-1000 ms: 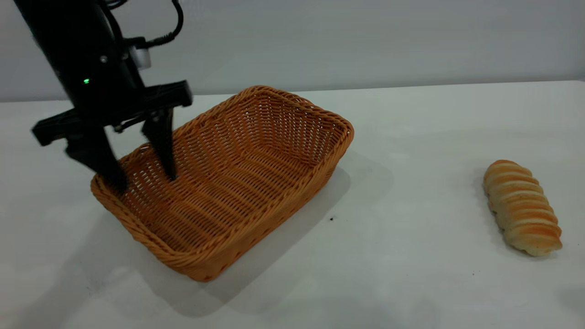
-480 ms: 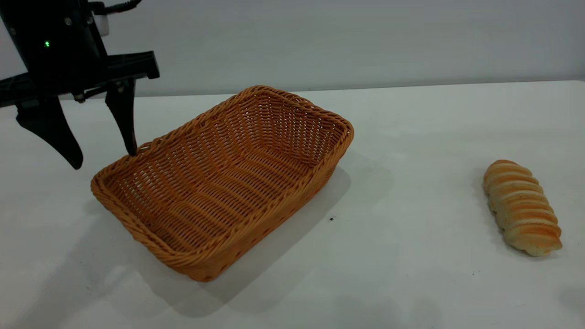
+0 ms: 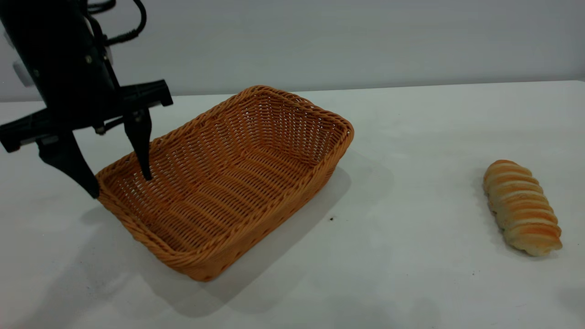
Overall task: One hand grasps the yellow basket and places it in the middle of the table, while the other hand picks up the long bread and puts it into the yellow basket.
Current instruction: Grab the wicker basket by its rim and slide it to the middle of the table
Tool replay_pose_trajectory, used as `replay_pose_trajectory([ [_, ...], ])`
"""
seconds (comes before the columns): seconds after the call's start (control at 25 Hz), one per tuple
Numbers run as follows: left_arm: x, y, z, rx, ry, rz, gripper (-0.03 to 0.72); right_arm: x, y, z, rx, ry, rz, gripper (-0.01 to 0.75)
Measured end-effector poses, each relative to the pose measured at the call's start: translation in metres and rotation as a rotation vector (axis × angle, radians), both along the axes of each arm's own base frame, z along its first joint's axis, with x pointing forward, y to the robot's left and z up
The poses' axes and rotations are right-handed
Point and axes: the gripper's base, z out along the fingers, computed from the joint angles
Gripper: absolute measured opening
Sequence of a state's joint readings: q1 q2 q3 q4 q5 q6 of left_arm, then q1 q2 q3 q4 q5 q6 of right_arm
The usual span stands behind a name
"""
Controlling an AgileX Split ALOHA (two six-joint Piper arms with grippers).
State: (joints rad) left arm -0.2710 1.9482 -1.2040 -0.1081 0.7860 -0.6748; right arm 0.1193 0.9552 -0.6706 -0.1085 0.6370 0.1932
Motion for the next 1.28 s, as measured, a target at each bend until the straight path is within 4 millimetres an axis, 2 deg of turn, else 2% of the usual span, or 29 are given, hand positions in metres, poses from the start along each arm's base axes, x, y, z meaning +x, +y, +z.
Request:
replay_pose_trajectory([
  [0.52,0.004,-0.001,-0.005,-0.014,-0.02,0.095,0.581,0.0,0.001,0.0,0.011,0.001,-0.002,0.392],
  [0.88,0.003,-0.001,-0.032,0.011,0.068,0.1,0.581,0.0,0.001,0.0,0.014,0.002,-0.003,0.392],
  [1.28,0.007,-0.002,-0.049,0.006,0.059,0.112,0.581,0.0,0.001,0.0,0.015,0.001,-0.003,0.392],
])
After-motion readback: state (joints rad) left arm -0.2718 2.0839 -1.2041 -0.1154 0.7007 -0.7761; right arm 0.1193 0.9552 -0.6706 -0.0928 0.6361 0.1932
